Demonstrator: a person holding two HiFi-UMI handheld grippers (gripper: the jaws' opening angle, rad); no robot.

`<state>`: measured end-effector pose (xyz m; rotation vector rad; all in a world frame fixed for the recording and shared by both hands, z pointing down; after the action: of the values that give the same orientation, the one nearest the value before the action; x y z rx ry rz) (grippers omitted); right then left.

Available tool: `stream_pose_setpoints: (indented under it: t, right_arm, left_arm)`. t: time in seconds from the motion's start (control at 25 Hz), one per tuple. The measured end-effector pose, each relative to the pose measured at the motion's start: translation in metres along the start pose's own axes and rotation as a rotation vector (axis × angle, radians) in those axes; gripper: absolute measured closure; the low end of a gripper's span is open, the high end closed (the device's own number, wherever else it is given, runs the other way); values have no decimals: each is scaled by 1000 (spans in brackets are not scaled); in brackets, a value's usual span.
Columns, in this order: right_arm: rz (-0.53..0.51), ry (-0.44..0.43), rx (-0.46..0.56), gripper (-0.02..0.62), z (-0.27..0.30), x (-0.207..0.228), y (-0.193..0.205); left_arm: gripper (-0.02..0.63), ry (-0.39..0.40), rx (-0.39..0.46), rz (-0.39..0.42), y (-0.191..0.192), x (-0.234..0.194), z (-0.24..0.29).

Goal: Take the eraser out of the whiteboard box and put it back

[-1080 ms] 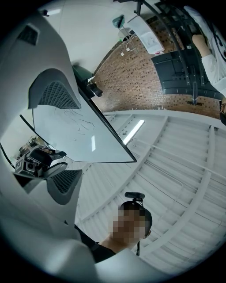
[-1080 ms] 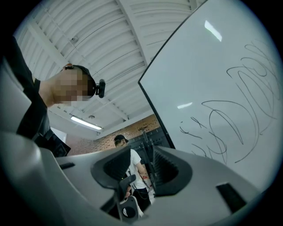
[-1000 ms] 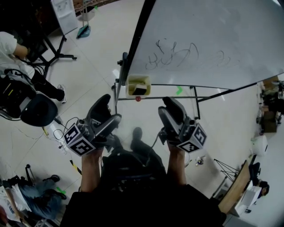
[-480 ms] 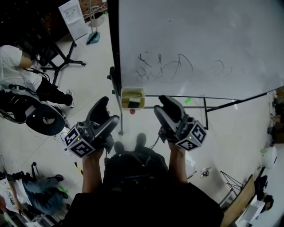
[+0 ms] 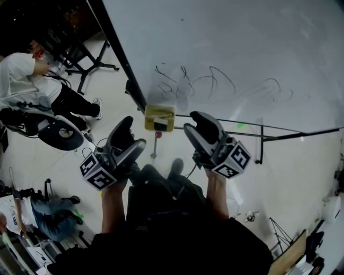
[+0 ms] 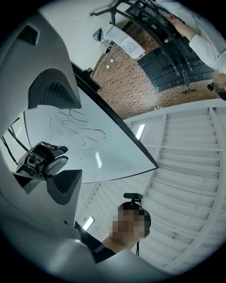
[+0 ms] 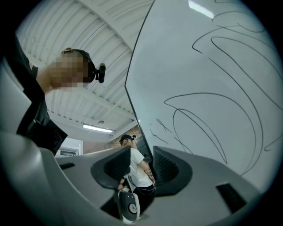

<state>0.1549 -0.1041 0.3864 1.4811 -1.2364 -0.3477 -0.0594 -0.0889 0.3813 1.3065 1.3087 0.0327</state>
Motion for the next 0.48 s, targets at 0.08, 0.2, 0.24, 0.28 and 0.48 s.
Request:
stream_pose_setpoints:
  t: [0.08,0.2,0.24,0.28,0.48]
  right_arm:
    - [7,-6,-11,433,1,5,3]
    - [-9,-4,-39,433,6,8,8]
    - [-22,0,-53,433,8,10,8]
    - [-37,6,-67,433,11,11,9]
    - [-92,48,-151,433,27,13,22]
  left_arm:
    - [178,-21,-2,0,3,-2,-2]
    - [178,-31,-7,-7,3,-9,-2]
    - [178,-28,-9,-9,2,-12,-1]
    - [178,-24,-13,-12,1,-15,1]
    - [178,17,-27,-36,-10,-29,4]
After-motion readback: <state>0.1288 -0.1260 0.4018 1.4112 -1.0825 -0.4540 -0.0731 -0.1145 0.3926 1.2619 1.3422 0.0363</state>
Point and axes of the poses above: the fingertips, and each gripper's own axes: z forward along the fingers, x to its right, y out of its underside, the point moved 5 cm from there along -z, backward along the fingers, and after that the axes turned 3 degrees about x, right-handed, at the moved point
